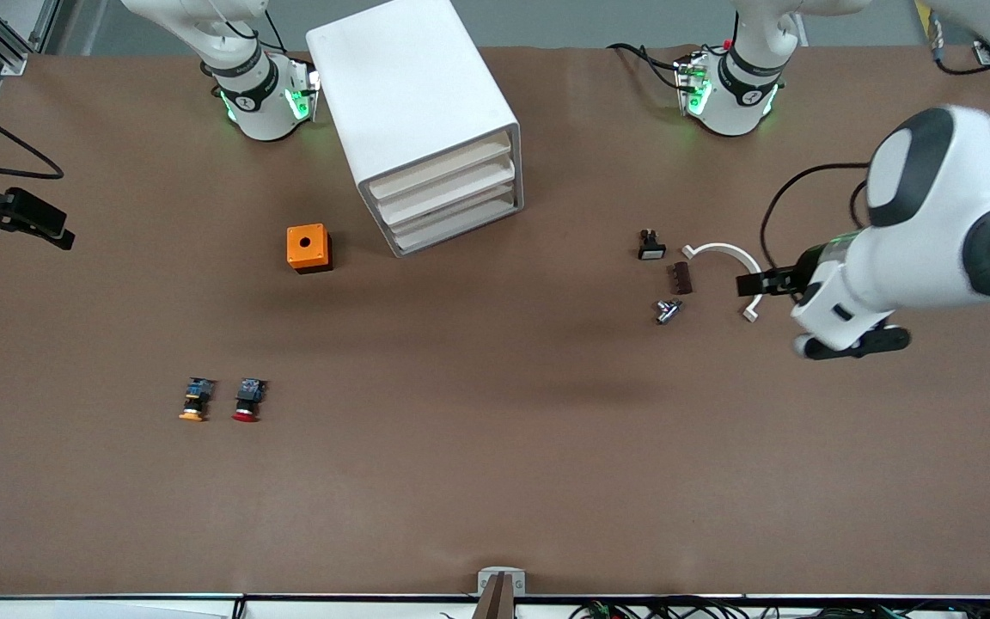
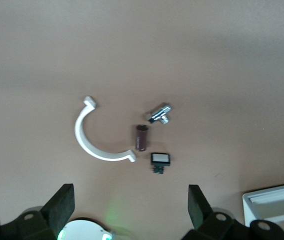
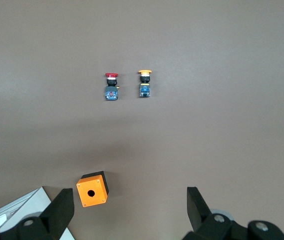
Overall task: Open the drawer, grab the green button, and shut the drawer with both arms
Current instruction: 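Move the left gripper toward the white cabinet's drawer handle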
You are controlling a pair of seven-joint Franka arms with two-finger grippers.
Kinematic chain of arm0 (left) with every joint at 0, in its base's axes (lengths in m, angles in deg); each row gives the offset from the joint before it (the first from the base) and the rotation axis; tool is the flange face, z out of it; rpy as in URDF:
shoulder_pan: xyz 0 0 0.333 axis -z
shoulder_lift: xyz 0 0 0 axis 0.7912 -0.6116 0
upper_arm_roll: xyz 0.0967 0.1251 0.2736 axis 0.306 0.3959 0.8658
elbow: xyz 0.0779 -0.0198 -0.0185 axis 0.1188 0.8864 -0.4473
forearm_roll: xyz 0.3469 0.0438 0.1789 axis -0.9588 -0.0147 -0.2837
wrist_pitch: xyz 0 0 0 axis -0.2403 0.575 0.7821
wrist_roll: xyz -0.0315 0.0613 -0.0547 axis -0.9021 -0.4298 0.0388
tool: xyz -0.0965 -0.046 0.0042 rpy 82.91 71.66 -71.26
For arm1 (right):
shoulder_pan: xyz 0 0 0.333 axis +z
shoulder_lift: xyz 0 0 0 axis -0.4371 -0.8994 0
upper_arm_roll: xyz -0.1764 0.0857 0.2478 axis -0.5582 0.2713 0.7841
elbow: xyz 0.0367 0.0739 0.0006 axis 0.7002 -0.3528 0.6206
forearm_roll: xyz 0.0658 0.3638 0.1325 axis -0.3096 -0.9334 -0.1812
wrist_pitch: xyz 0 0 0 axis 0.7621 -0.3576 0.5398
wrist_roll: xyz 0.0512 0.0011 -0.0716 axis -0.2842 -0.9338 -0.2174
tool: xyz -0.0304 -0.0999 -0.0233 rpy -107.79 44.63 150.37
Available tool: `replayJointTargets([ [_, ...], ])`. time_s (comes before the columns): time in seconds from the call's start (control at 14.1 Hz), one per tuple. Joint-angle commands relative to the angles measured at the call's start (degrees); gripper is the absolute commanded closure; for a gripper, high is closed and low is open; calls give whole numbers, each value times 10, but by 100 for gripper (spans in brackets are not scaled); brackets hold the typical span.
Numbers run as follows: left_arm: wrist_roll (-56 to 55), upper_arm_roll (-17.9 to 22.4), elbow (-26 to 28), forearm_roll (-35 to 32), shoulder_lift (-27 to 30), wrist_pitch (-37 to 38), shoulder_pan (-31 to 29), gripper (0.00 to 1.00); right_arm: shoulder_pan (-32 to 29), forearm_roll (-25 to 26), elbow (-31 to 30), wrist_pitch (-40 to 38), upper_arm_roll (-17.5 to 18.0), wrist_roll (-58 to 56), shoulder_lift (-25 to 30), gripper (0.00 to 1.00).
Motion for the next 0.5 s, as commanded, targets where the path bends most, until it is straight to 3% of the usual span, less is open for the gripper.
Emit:
replayJointTargets([
  [0.0, -54, 1, -32, 16, -64, -33, 30, 0, -6, 10, -18, 1, 5, 1, 19, 0],
  [0.42, -183, 2, -31, 27, -165, -127, 121, 0, -6, 10, -18, 1, 5, 1, 19, 0],
])
